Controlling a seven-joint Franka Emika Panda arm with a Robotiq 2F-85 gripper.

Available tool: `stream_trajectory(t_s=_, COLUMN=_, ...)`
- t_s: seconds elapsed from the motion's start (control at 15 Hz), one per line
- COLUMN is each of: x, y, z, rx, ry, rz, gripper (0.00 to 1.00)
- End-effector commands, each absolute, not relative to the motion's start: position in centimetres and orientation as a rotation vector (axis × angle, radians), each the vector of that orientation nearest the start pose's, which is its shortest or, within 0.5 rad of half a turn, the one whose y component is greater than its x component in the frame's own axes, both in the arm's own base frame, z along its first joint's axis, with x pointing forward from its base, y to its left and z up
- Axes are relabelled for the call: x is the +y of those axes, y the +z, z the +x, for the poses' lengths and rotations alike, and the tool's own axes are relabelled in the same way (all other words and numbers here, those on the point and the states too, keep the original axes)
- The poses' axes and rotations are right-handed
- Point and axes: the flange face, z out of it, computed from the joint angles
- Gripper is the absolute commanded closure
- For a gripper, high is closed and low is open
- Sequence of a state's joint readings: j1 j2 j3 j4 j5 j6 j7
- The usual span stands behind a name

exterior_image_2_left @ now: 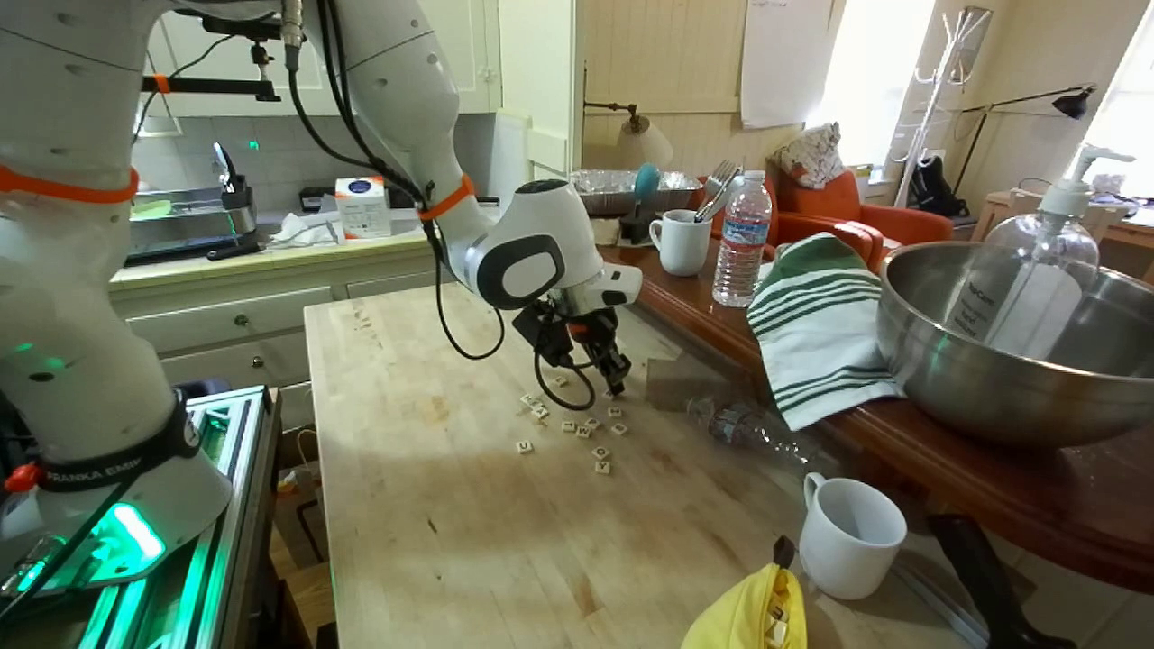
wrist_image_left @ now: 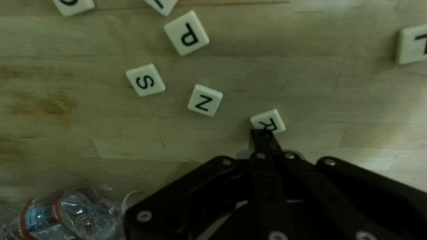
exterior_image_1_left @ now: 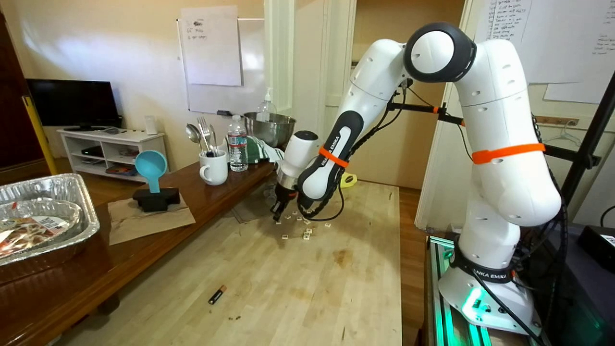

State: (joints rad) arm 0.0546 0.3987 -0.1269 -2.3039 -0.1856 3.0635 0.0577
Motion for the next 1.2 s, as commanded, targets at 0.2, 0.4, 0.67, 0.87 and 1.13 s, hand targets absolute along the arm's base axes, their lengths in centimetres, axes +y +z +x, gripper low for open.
stream_trajectory(t_s=0.2, x=-2.8, y=19.1, z=49.6, rx=-0.133, ry=-0.364, rz=-3.213, gripper=1.00)
stream_trajectory(t_s=0.4, x=-3.2, y=19.0, z=47.7, rx=-0.125, ry=-0.323, rz=-3.213, gripper=1.00)
stream_trajectory(t_s=0.67, x=-3.9, y=19.1, z=46.1, rx=-0.102, ry=-0.293, rz=-3.226, gripper=1.00)
stream_trajectory(t_s=0.87, x=-4.4, y=19.1, z=45.3, rx=-0.083, ry=-0.279, rz=-3.236, gripper=1.00)
stream_trajectory(t_s=1.13, x=-4.3, y=18.9, z=44.7, rx=-0.062, ry=-0.247, rz=-3.230, gripper=1.00)
